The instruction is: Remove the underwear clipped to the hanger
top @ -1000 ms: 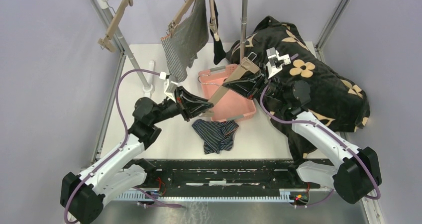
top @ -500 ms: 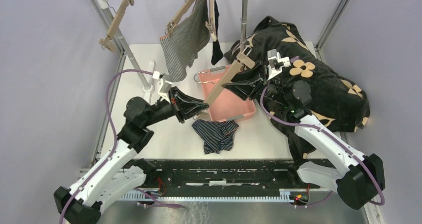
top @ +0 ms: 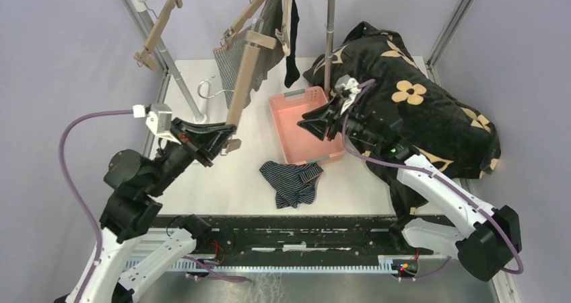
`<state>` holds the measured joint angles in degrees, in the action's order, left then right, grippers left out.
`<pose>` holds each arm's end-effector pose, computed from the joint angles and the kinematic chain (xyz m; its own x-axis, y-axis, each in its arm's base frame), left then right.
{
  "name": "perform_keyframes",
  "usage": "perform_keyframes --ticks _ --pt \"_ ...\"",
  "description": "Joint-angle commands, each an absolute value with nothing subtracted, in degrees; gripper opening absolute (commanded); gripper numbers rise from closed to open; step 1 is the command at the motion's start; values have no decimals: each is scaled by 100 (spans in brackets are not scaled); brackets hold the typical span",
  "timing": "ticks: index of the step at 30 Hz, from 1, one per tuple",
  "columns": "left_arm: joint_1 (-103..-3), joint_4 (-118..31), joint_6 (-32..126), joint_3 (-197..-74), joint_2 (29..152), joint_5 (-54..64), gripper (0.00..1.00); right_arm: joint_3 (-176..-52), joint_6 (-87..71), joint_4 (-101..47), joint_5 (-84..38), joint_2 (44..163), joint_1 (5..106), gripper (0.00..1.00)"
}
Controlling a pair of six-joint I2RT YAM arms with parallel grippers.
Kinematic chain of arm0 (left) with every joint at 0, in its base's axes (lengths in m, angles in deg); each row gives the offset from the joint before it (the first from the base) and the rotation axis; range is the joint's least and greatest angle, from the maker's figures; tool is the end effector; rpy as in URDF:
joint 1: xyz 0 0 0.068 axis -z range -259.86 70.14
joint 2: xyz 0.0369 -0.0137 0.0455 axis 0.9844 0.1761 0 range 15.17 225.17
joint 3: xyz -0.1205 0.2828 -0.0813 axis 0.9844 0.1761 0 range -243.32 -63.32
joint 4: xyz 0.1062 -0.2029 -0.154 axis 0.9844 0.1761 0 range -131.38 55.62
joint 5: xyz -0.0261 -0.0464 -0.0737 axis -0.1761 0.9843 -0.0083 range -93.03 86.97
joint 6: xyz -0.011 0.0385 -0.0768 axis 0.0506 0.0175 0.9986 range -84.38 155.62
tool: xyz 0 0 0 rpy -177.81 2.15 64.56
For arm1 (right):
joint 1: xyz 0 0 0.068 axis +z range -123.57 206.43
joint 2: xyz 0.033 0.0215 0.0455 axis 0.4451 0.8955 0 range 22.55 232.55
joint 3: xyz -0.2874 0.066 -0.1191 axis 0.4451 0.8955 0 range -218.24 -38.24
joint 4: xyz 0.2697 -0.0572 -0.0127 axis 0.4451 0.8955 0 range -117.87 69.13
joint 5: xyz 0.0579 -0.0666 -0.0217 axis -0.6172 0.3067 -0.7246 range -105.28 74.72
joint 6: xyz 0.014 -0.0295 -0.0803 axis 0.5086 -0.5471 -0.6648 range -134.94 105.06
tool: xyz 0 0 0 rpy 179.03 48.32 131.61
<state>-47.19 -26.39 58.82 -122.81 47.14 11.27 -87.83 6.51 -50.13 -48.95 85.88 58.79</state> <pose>0.0778 -0.0723 0.4835 -0.1182 -0.3778 -0.9183 0.7393 0.5839 -0.3354 0.2172 0.1880 0.4077 -0.2159 0.2234 -0.9505 -0.8914 0.3522 0.2852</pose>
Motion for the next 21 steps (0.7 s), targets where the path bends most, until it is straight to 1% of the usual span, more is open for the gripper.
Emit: perform_keyframes --ticks 1,6,8,10,14,17,21 --pt "-4706 -1264 5438 -12925 4533 -848 3 -9173 -685 -3030 -4041 8782 6447 40" --pt "-4703 -563 5344 -13374 4554 -2031 3 -9552 -1333 -1985 -2624 9336 7382 33" --pt "-4707 -327 5325 -13547 4685 -2359 3 -9692 -1380 -1736 -1980 9607 7701 29" --pt "-4707 -159 5299 -13686 4812 -2617 3 -9711 -1304 -1696 -1477 9840 7915 28" --pt "-4707 145 5237 -14101 5122 -3144 3 -9740 -1108 -1668 -1060 10252 8263 28" --pt "-4707 335 5160 -14506 5397 -3493 3 -9902 -1027 -1388 -678 10597 8643 24" --pt "-4706 522 5035 -14988 5793 -3799 3 -10002 -845 -1142 -127 10964 9133 22"
